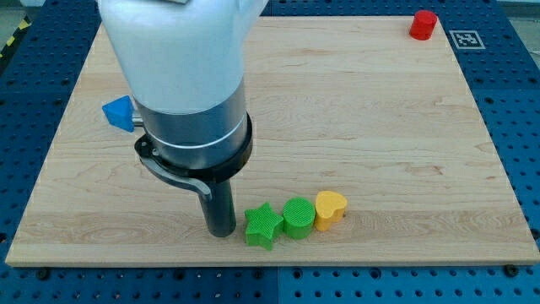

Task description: Slide the yellow hexagon towards group of blocks

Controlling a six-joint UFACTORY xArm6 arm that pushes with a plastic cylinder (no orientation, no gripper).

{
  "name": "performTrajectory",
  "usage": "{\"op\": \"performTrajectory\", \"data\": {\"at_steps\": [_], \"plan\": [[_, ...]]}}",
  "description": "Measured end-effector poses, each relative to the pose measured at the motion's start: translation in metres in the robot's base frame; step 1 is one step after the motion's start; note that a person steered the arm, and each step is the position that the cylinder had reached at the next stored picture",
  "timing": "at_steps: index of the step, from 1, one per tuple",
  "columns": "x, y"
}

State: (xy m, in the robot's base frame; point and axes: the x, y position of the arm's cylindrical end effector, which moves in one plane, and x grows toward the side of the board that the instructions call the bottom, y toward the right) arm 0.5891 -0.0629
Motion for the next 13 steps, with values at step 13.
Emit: {"op": "performTrajectory", "data": {"at_steps": [13], "plan": [[-0.191, -0.007]]}}
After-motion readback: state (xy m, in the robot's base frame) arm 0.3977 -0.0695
